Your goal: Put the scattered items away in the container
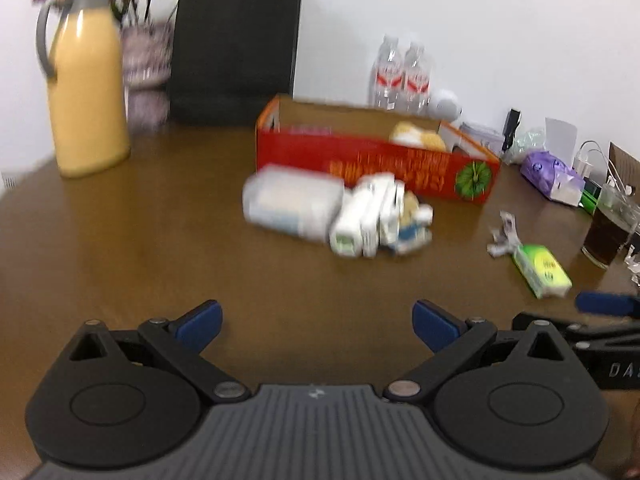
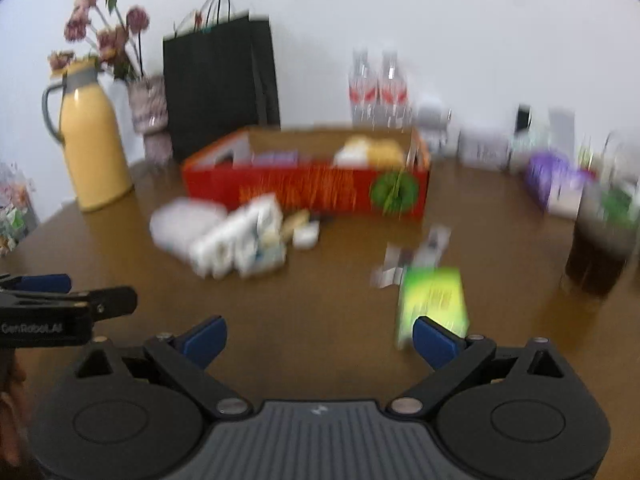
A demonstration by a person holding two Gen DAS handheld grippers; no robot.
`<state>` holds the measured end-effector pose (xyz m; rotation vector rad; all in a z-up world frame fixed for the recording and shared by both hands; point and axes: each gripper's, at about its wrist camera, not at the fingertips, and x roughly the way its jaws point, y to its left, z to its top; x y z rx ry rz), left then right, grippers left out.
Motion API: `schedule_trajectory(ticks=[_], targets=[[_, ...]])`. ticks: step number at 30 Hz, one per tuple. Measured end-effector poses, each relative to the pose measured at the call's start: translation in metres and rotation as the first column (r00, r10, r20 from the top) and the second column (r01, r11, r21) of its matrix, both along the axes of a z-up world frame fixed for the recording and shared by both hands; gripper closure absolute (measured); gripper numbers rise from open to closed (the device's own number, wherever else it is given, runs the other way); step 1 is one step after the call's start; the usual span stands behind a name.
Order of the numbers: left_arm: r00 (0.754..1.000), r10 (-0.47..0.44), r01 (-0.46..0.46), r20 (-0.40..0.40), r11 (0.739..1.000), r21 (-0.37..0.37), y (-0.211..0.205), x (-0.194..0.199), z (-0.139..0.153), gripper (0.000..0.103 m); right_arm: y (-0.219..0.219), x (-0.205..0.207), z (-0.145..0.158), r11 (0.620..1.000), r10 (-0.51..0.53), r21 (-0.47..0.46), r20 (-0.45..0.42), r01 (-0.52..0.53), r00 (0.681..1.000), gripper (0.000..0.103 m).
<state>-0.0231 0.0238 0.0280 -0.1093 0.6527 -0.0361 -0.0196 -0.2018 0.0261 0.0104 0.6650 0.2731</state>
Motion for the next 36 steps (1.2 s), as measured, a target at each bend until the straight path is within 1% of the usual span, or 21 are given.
schedule_trajectory(ticks=[1, 3, 5, 7, 9, 17, 18, 22, 26, 29, 31, 32, 34, 35, 36], targets=[[1.0, 0.002, -0.002, -0.013, 1.0, -0.007, 0.001, 0.0, -0.004, 0.0, 0.0, -0.002, -0.005, 1.0, -0.002, 0.006, -0.01, 0.002, 1.0, 0.004], [1.0, -0.002, 0.002, -0.023, 1.0, 0.003, 0.0, -0.002, -0.008, 0.0, 0.001, -0.006, -0.012, 1.0, -0.002, 0.01, -0.001, 0.002, 1.0, 0.004], [1.0, -0.021, 0.021, 0.012, 0.999, 0.033, -0.005, -0.006, -0.01, 0.0, 0.003, -0.006, -0.017, 1.0, -0.015, 0.011, -0.008, 0.015, 1.0, 0.004], [0.998, -0.025, 0.02, 0.06, 0.996, 0.089, -0.013, -0.01, -0.011, 0.0, 0.003, -0.005, -0.022, 1.0, -0.017, 0.015, -0.022, 0.017, 1.0, 0.004], [0.997, -0.044, 0.037, 0.063, 0.993, 0.108, -0.017, -0.011, -0.014, 0.0, 0.003, -0.004, -0.026, 1.0, -0.021, 0.013, -0.031, 0.022, 0.999, 0.004], [0.999, -0.044, 0.043, 0.023, 0.998, 0.055, -0.011, -0.003, -0.018, 0.0, 0.005, -0.002, -0.03, 1.0, -0.028, 0.008, -0.019, 0.028, 0.999, 0.001], [0.999, -0.04, 0.04, 0.016, 0.998, 0.046, -0.01, -0.002, -0.019, 0.0, 0.005, -0.002, -0.03, 1.0, -0.026, 0.004, -0.021, 0.026, 0.999, 0.0], [1.0, -0.029, 0.029, -0.011, 0.999, 0.012, -0.006, 0.001, -0.022, 0.0, 0.01, -0.002, -0.031, 0.999, -0.024, -0.028, -0.025, 0.023, 0.999, 0.0], [1.0, -0.03, 0.03, -0.009, 0.999, 0.011, -0.006, 0.001, -0.021, 0.0, 0.011, -0.002, -0.031, 0.999, -0.022, -0.037, -0.027, 0.021, 0.999, 0.0], [0.997, -0.072, 0.071, 0.033, 0.997, 0.026, -0.01, 0.0, -0.015, 0.0, 0.007, -0.002, -0.029, 0.999, -0.024, -0.022, -0.022, 0.023, 0.999, 0.001], [0.986, -0.138, 0.132, 0.097, 0.989, 0.07, -0.016, 0.005, -0.001, 0.0, -0.003, 0.002, -0.018, 1.0, -0.018, -0.006, 0.0, 0.018, 1.0, 0.006], [0.976, -0.175, 0.162, 0.129, 0.981, 0.103, -0.021, 0.011, 0.008, 0.0, -0.009, 0.007, -0.009, 1.0, -0.024, 0.006, 0.024, 0.024, 0.999, 0.006], [0.946, -0.267, 0.237, 0.181, 0.956, 0.173, -0.033, 0.031, 0.023, 0.0, -0.024, 0.024, 0.005, 0.999, -0.045, 0.023, 0.082, 0.043, 0.996, 0.006], [0.933, -0.306, 0.269, 0.189, 0.942, 0.2, -0.038, 0.044, 0.027, 0.0, -0.03, 0.036, 0.011, 0.999, -0.05, 0.027, 0.1, 0.047, 0.994, 0.006], [0.925, -0.334, 0.293, 0.183, 0.931, 0.219, -0.043, 0.06, 0.029, 0.0, -0.035, 0.051, 0.013, 0.998, -0.053, 0.029, 0.103, 0.05, 0.993, 0.011]])
